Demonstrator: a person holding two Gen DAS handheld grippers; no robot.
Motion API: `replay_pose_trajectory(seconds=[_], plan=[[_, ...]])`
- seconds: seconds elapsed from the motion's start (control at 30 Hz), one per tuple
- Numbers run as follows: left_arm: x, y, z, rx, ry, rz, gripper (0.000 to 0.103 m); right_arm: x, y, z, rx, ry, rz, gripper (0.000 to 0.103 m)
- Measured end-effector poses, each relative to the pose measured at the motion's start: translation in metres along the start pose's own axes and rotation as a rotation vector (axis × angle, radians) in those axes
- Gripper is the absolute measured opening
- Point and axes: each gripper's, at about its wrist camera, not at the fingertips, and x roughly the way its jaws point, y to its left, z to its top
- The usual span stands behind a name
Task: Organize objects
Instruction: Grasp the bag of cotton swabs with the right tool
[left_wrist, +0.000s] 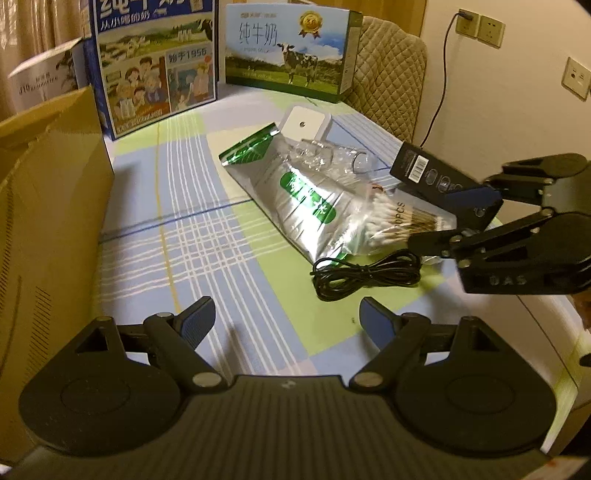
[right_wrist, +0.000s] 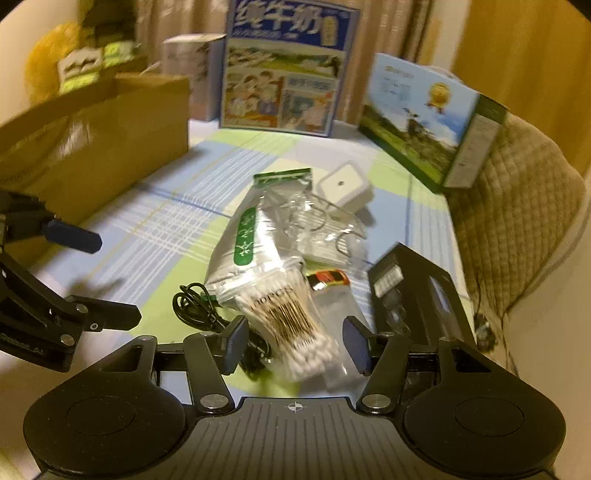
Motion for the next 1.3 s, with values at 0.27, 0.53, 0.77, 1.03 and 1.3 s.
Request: replay_pose_trajectory(seconds=[0.27,0.53,0.77,1.03,1.3], plan=[[0.01,0.008,-0.002,-0.053,0.031,-0.017,0.083,0.021,0.008,0.003,-0.086,0.04,-0.03,0.031],[0.007,0.014,-0.002,-0.091,0.037,-0.028,0.084,0.007,-0.006,-0.006,0.205,0.108,0.136,0.021],[0.01,0.013,-0.004,-0.133,0.055,-0.073,0.083,-0.003,-0.004,-0.022,0.435,0.151,0.298,0.02],[0.021,-0.001,-0.003,-0.155,0.061,-0.108,0.073,-0.008,-0.012,-0.028,0.464,0.143,0.164,0.02],[0.006,0.003,-0.015,-0.135,0.087,-0.092,0.061,-0.011,-0.014,-0.031,0.463,0.132,0.141,0.02]])
